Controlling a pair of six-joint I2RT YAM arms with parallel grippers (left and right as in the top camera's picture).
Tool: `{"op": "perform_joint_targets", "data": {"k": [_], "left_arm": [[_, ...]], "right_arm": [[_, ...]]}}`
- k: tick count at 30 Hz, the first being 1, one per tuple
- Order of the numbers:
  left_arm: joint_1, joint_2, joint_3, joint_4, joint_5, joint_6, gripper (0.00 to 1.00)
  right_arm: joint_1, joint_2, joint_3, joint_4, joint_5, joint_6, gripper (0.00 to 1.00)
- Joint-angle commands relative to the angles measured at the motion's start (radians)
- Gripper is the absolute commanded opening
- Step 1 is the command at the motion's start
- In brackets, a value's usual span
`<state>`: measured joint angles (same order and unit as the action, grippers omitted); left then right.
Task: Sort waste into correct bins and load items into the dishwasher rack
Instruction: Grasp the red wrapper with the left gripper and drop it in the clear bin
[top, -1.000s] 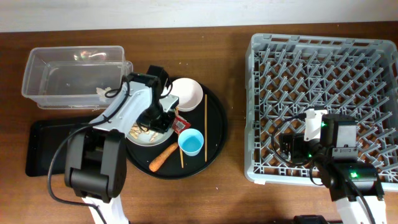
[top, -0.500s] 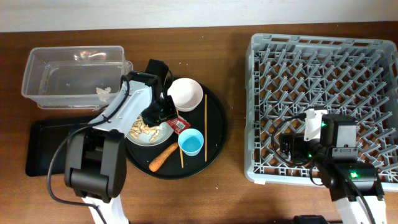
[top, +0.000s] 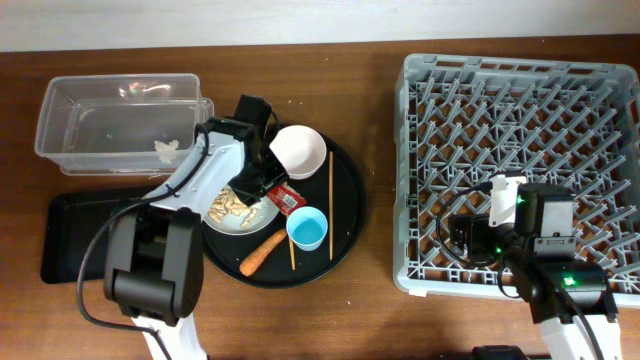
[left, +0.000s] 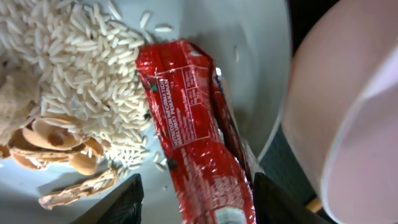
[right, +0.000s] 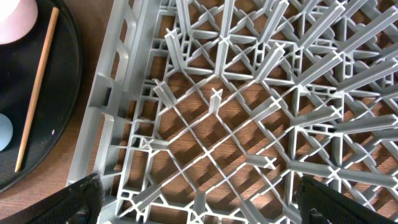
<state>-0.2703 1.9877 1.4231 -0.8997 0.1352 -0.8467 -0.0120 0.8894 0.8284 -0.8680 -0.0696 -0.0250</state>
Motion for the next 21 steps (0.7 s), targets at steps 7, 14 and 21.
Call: {"op": "perform_joint_targets", "data": {"k": [7,14,21], "left_arm": [[-0.002,-0.024,-0.055,0.069,0.007,-0.024,0.43],[-0.002,-0.024,-0.055,0.056,-0.013,-0.023,0.00],[0.050,-0.131,-0.008,0.050,-0.044,0.256,0.00]], "right_arm": [[0.005,0.000,0.017,0.001,-0.006,0.011,0.98],[0.005,0.000,0.017,0.001,-0.006,0.011,0.98],[0.005,0.000,0.017,0.001,-0.005,0.011,0.98]]}}
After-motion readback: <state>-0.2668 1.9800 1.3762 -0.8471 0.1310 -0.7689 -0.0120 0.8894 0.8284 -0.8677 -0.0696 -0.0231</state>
